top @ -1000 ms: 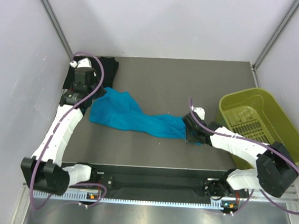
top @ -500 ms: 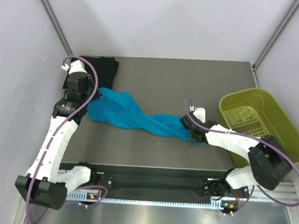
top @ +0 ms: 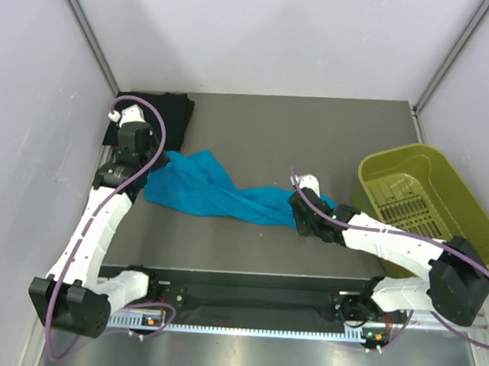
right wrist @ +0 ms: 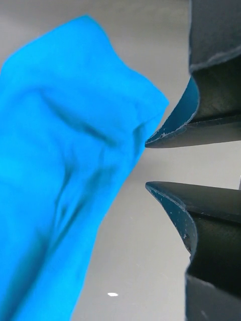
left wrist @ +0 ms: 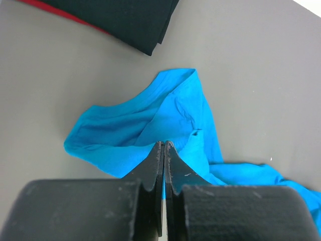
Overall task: Fold and stack the t-shirts
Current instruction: Flatten the tshirt out
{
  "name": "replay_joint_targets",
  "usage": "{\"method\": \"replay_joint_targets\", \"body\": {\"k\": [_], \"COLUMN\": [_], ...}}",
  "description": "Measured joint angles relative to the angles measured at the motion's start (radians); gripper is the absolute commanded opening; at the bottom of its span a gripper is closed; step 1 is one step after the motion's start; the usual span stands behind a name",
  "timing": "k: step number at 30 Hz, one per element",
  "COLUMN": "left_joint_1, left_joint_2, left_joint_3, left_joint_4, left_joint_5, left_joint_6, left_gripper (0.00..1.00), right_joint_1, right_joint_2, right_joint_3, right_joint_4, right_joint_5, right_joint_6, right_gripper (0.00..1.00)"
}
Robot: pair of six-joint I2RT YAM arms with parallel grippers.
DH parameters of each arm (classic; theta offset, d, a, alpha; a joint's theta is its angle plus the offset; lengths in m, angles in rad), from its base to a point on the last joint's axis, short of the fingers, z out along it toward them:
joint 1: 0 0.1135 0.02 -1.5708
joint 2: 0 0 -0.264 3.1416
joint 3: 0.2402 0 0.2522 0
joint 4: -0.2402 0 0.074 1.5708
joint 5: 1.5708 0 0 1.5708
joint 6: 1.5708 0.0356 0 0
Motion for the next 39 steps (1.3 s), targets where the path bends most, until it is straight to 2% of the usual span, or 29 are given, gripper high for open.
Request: {"method": "replay_joint_targets", "body": {"k": [6,11,25,31,39], "left_joint_1": [0.009,0.033,0.266,0.288,0.292], "left_joint_2": [0.043,0.089,0.217,0.227,0.262], "left_joint_3": [0.000,0.021,0.075,0.075,0.092], "left_joint_4": [0.023,0.032,0.047,0.059,0.074], "left_joint_5": [0.016,0.023,0.127,0.139,0.116], "left_joint_6": [-0.015,-0.018,-0.048,-0.047,-0.027], "left_gripper": [0.00,0.00,0.00,0.00,0.00], "right_joint_1": [0.016,0.016,0.016,0.016,0.031], "right_joint_2": [0.036,0.109,0.248,0.275,0.281], "right_joint_3": [-0.008,0.002,0.113,0.113,0.113], "right_joint_4": [0.039,0.041,0.009,0.005,0.005], "right_joint_5": [-0.053,-0.051,-0.036,-0.064,-0.109], "right_joint_6": [-0.089,-0.158,-0.267,-0.291,-0.307], "right_gripper": [0.28,0.28,0.33,0.30,0.30]}}
